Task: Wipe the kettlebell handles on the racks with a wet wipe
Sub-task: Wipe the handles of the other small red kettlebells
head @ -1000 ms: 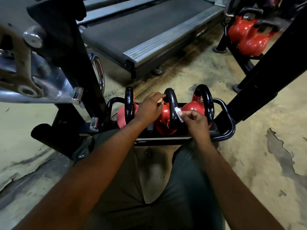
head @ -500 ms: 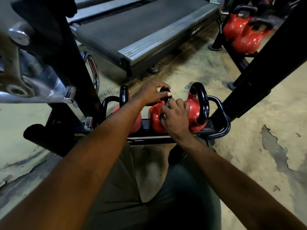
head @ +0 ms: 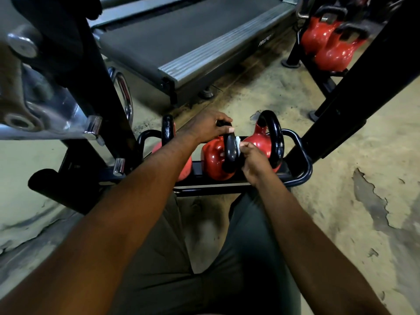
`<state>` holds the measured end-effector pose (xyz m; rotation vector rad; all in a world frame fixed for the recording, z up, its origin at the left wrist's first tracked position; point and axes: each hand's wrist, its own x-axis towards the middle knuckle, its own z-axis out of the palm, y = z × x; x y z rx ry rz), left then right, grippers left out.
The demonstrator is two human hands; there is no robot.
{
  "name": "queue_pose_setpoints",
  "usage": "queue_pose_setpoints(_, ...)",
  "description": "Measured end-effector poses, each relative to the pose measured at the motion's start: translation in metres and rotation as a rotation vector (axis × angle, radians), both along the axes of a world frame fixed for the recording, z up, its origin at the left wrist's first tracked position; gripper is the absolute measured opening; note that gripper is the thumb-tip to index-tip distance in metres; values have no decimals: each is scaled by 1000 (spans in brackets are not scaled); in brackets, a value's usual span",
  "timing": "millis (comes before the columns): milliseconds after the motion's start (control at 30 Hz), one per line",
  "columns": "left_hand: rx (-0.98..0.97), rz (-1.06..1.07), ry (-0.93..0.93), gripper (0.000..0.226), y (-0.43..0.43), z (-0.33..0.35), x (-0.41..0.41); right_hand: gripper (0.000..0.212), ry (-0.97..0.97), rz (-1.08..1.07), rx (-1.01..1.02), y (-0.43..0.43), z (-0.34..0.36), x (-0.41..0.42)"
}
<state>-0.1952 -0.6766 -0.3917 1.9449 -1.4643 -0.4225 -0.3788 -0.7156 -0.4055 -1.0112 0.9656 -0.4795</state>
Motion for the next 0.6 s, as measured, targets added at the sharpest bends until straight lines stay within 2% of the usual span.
queue_pose_setpoints(67,5,0,-21,38,-2,2,-2,22,26,18,-113,6,5,-14)
queue_pose_setpoints(100,5,-2,-18,38,-2,3,-2,20,47,10,-242,11,4,-20)
queue_pose_setpoints(133,2,-7,-11,38,-3,4,0,15,68,-2,-415,18,2,-27)
queue_pose_setpoints(200,9,-10,11,37,-5,4,5,8,158,6,-904,27,-9,-34)
queue_pose_setpoints(267,18,-4,13,38,-4,3,6,15,340,81,-1428,29,-18,-32)
queue_pose_setpoints(300,24,0,12,38,-4,1,5,16,422,149,-1626,27,-19,-29)
queue_pose_setpoints(367,31,-10,6,39,-5,-4,0,20,570,322,-1867,25,-14,-26)
queue_pose_setpoints(467,38,-23,-1,39,-6,-3,-5,27,825,621,-2002,28,8,-18)
queue_pose_setpoints(600,49,6,17,39,3,1,9,25,1283,1124,-1790,61,37,30)
